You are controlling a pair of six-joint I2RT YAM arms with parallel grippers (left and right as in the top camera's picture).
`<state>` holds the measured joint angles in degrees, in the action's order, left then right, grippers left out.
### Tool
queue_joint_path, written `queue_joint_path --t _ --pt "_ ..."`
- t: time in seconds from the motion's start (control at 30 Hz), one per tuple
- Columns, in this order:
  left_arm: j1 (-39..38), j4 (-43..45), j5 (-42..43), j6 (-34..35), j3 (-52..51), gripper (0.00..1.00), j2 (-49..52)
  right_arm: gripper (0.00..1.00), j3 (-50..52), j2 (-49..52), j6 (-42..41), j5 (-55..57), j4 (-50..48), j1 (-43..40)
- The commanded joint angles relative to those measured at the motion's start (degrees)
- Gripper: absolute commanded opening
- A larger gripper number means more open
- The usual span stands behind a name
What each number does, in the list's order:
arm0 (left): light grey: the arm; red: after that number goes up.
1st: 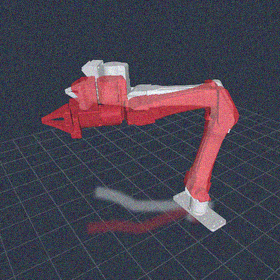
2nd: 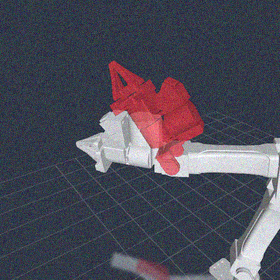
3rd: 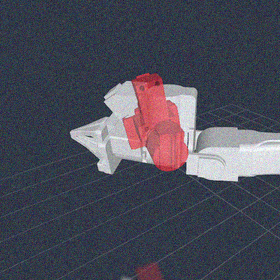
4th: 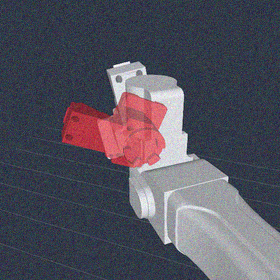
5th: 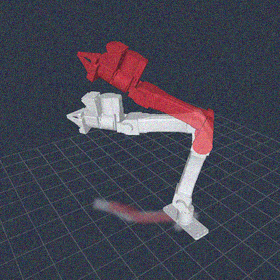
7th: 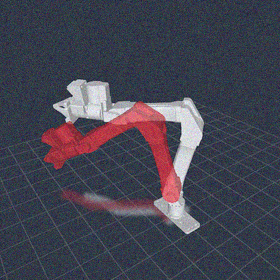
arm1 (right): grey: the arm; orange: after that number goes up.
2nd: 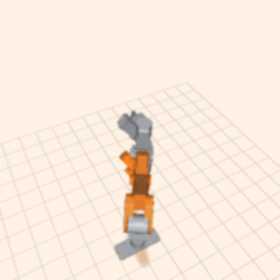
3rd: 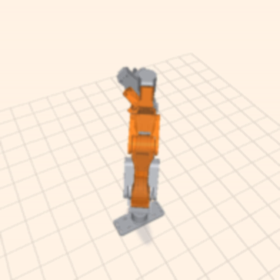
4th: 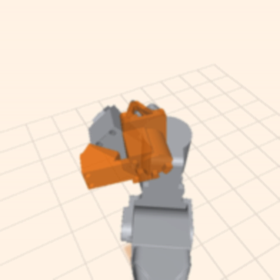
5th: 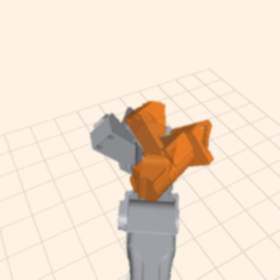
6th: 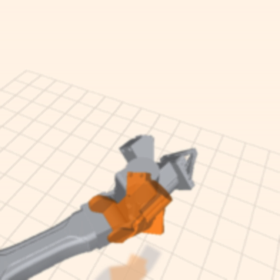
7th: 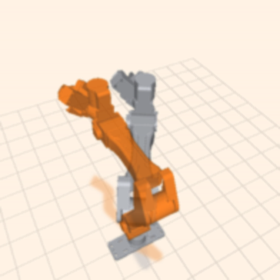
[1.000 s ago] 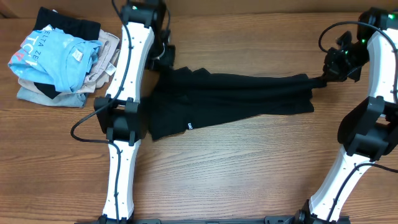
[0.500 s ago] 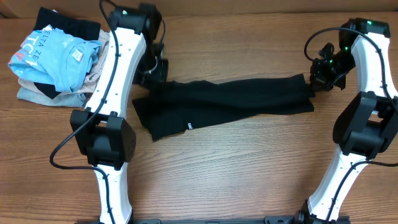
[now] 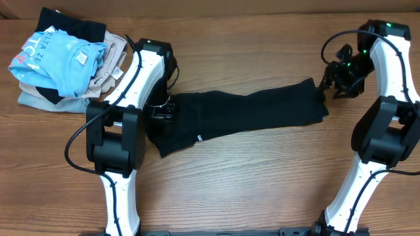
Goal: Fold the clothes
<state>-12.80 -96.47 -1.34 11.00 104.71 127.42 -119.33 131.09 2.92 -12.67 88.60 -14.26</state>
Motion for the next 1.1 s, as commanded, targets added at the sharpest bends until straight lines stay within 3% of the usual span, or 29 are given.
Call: queue_joint_path --t 0.0,0.23,0.57,0.6,0.7,0.77,0.8,0.83,1.07 --pt "-0.3 0.3 -2.2 0.2 0.6 1.00 0.0 0.75 0.1 -0.9 0.4 0.1 -1.7 -0.1" --pt "-0.2 -0.4 -4.2 0.2 12.7 1.00 -0.3 0.84 1.2 1.6 4.2 -2.0 -4.6 1.1" --pt "-0.3 0.7 -3.4 0.2 44.8 1.00 -1.7 0.87 13.7 1.6 4.4 -6.0 -12.2 2.2" --pt "-0.3 1.1 -3.1 0.2 47.3 1.00 -1.7 0.83 14.9 1.6 4.4 -7.1 -13.4 2.2" --pt "-0.3 2.3 -2.9 0.2 53.1 1.00 -1.7 0.59 17.5 1.6 4.4 -10.1 -17.0 2.2" --pt "-0.3 2.7 -2.9 0.1 54.9 1.00 -1.7 0.32 18.1 1.6 4.4 -10.1 -18.6 2.2" --pt "-0.3 2.9 -2.9 0.1 55.2 1.00 -1.7 0.11 18.1 1.6 4.4 -9.9 -19.2 2.2" --pt "-0.3 2.9 -3.0 0.2 55.2 1.00 -1.7 0.04 18.1 1.6 4.4 -9.9 -19.6 2.2" --pt "-0.2 2.9 -4.6 0.2 55.1 1.00 -1.6 0.04 14.2 0.8 0.9 -9.9 -16.9 -4.3"
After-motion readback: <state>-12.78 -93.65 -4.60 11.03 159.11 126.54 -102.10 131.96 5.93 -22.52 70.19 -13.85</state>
